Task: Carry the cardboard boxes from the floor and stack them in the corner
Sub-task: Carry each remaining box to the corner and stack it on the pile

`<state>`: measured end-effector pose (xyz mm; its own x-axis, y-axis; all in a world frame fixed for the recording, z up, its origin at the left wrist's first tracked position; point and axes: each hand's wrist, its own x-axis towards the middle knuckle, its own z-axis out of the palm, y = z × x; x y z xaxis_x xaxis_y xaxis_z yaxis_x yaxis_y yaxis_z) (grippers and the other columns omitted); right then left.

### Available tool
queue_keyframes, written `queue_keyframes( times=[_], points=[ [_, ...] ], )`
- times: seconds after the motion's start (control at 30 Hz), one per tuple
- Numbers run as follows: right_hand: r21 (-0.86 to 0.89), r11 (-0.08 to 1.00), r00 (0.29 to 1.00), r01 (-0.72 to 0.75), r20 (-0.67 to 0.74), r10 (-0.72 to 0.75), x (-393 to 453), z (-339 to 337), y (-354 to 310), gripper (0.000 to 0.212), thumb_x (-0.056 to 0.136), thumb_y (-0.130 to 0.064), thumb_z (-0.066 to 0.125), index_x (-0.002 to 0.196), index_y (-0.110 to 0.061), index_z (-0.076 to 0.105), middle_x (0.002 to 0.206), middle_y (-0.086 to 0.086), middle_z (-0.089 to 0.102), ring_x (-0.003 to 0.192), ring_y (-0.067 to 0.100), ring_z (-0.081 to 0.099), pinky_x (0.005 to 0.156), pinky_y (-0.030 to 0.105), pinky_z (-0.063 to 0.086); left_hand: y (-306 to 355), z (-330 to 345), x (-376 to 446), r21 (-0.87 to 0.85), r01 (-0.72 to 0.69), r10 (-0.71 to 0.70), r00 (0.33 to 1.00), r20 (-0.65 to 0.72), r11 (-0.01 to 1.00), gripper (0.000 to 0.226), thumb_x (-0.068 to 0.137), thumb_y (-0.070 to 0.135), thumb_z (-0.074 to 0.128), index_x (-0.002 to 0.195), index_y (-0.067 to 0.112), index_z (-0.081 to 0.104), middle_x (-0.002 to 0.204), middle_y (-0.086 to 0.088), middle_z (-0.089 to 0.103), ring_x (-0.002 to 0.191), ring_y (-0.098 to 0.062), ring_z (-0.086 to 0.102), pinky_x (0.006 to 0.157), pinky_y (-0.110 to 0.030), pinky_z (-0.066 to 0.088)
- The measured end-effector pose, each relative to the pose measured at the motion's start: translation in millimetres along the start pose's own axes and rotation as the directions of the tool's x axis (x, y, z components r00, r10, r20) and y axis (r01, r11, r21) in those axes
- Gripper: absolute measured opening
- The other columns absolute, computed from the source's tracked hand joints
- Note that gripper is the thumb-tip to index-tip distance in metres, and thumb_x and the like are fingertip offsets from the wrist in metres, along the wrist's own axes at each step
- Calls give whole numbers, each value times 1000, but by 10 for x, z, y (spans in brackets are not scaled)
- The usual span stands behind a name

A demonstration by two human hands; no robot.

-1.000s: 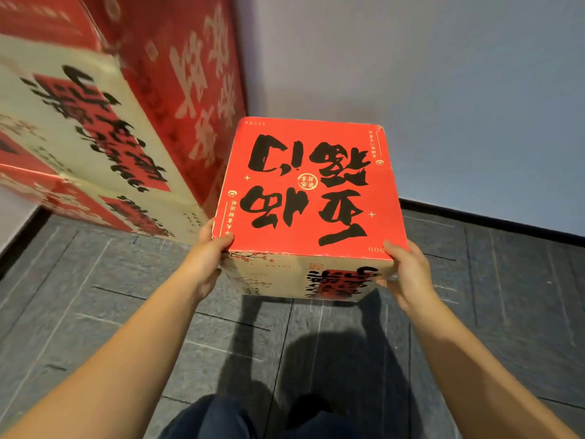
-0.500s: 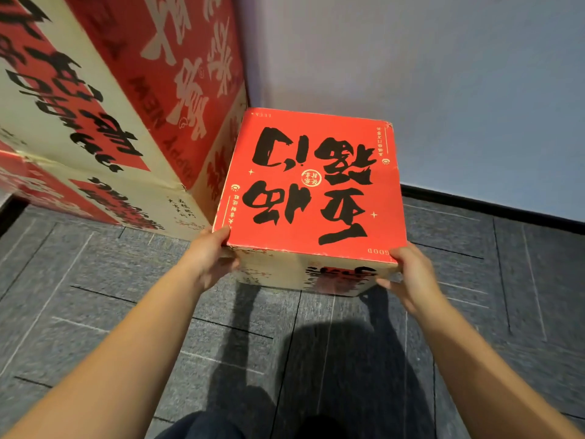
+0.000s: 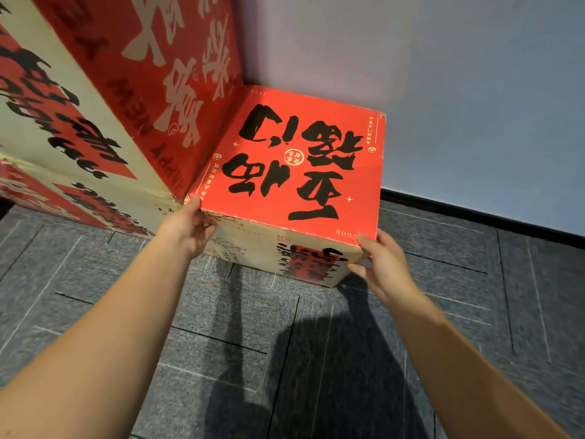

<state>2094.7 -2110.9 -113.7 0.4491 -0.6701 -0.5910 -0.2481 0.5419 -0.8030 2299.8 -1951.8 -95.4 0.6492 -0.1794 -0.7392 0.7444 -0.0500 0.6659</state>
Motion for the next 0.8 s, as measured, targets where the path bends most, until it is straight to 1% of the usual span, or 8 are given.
queue_keyframes(
  times=[0.07, 0.17, 0.27, 0.4, 0.5, 0.53, 0.6, 0.8],
  points=[
    [22, 1000, 1000, 2, 0, -2, 20, 27, -9, 37, 95, -10, 48, 132, -8, 46, 109, 3, 61, 106, 20, 55, 99, 46, 39, 37, -7, 79, -37, 10, -10, 1000, -13, 999, 27, 97, 28, 44, 77, 10, 46, 91, -6, 49, 73, -16, 50, 77, -22, 53],
    [29, 1000, 1000, 5, 1, -5, 23, 32, -4, 38, 95, -11, 48, 133, -8, 44, 108, 1, 62, 103, 19, 56, 101, 47, 37, -5, -42, 138, -139, -3, 3, 1000, 1, 990, 25, 95, 27, 48, 104, 5, 55, 116, -10, 53, 105, -23, 55, 100, -31, 43],
    [-55, 998, 1000, 20, 4, -20, -11, 14, -28, 38, 94, -15, 51, 132, -10, 45, 110, -1, 63, 98, 15, 57, 101, 45, 40, -89, -59, 32, -65, -43, 47, 998, 52, 997, 29, 95, 29, 47, 111, 6, 55, 101, -5, 57, 110, -17, 52, 99, -28, 43],
    [-284, 958, 996, 35, -64, -55, -206, -31, -234, 52, 94, -21, 53, 140, -6, 35, 140, 9, 45, 125, 25, 46, 99, 38, 37, -95, -21, -332, 174, -42, 42, 999, 5, 984, 52, 96, 21, 47, 141, 0, 32, 147, -19, 34, 135, -30, 36, 114, -40, 29],
    [-321, 947, 996, 8, -82, -36, -580, 2, -625, 25, 93, -18, 52, 114, -6, 57, 110, 8, 57, 105, 23, 52, 92, 44, 44, 141, 35, -843, 269, -30, 25, 999, 24, 963, 44, 99, 19, 41, 140, 4, 36, 144, -14, 41, 129, -29, 43, 105, -39, 34],
    [-320, 947, 997, 2, -70, -26, -753, 39, -821, 11, 93, -16, 51, 96, -11, 61, 96, 6, 59, 93, 21, 54, 79, 39, 46, 276, 66, -1053, 285, -42, 26, 998, 59, 958, 42, 99, 19, 40, 139, 5, 38, 139, -13, 46, 122, -27, 48, 102, -38, 35],
    [-294, 956, 999, 3, -37, -14, -1118, 132, -1294, 17, 91, -11, 49, 79, -17, 58, 77, 2, 58, 74, 16, 53, 61, 26, 40, 634, 144, -1538, 297, -82, 49, 992, 116, 951, 38, 98, 20, 40, 134, 7, 44, 121, -9, 53, 103, -21, 52, 92, -35, 36],
    [-225, 973, 995, 52, 98, -31, -2405, 520, -2974, 19, 91, -12, 50, 75, -20, 56, 75, -2, 57, 70, 9, 51, 65, 25, 40, 2018, 292, -3177, 211, -270, 233, 955, 183, 939, 17, 94, 15, 48, 79, 18, 56, 74, 2, 54, 66, -11, 52, 65, -25, 40]
  ],
)
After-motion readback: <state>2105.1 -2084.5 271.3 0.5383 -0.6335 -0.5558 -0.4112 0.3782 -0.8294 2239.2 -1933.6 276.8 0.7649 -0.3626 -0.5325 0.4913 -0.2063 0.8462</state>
